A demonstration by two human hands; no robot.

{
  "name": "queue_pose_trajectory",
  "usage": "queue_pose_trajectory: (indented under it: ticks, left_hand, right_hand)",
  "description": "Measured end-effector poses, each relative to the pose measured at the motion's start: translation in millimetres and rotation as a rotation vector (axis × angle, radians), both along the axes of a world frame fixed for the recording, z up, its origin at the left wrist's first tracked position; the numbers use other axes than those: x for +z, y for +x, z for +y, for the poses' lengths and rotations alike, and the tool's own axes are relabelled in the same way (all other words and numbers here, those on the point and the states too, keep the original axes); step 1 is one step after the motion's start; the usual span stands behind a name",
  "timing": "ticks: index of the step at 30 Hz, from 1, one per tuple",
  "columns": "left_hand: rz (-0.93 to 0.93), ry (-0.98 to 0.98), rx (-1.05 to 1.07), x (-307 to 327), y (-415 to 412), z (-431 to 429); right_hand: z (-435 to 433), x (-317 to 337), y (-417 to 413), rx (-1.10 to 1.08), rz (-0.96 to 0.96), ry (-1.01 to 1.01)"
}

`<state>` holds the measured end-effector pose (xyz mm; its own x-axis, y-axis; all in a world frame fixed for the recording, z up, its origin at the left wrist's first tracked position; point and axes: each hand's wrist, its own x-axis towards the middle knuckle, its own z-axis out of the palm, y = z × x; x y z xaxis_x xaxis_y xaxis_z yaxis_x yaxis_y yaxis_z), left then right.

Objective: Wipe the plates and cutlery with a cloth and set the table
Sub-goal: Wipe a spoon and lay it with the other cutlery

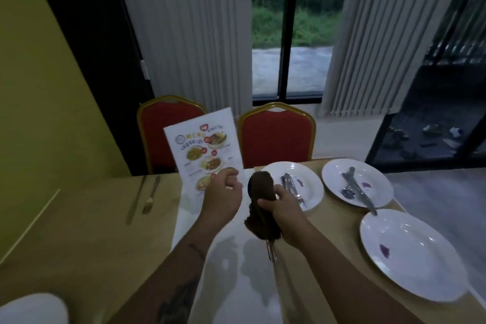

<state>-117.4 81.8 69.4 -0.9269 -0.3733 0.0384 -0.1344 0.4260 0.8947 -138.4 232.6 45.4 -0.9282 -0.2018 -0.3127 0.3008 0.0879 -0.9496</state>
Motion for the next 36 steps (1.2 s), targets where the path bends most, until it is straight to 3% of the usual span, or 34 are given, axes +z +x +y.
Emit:
queue_pose_trajectory:
  ticks: [3, 5, 8, 12, 14, 18, 21, 24, 27, 36]
  left_hand:
    - [-0.121, -0.055, -0.266, 16.5, -7.5, -39.4]
    - [-0.144, -0.081, -0.301, 20.3, -5.5, -63.1]
    - [-0.117, 0.083, -0.175, 15.1, -3.9, -99.6]
    - [-0.016, 0.265, 0.12, 7.2, 1.0, -136.8]
    - [-0.027, 0.374, 0.183, 4.1, 7.0, -145.7]
    - [-0.169, 0.583, 0.167, -6.7, 23.5, -148.2]
    - [-0.281, 0.537, 0.06, -14.1, 33.7, -135.1]
    - [-0.316, 0.555, 0.003, -30.2, 41.8, -120.1]
    - [-0.35, 0.61, 0.029, -48.6, 50.5, -125.5]
    - [-0.321, 0.542, 0.372, -108.6, 63.5, -203.4]
  right_hand:
    - [-49.3, -2.6, 9.0, 0.033, 0.029, -0.012]
    - [-72.5, -4.9, 16.3, 0.038, 0.043, -0.04]
    - [-89.2, -2.1, 26.1, 0.138, 0.081, 0.003]
    - [-94.2, 1.4, 33.1, 0.363, 0.114, 0.26]
    - [-96.0, 5.4, 26.4, 0.239, 0.099, 0.273]
    - [-97.2, 11.1, 3.1, -0.14, -0.052, 0.007]
    - [-113.3, 7.3, -7.2, -0.344, -0.119, -0.143]
    - [-143.4, 4.4, -3.9, -0.325, -0.166, -0.234]
    - [-165.4, 8.8, 4.0, -0.259, -0.121, -0.118]
    - [-180.6, 17.8, -10.3, -0.069, -0.072, -0.007]
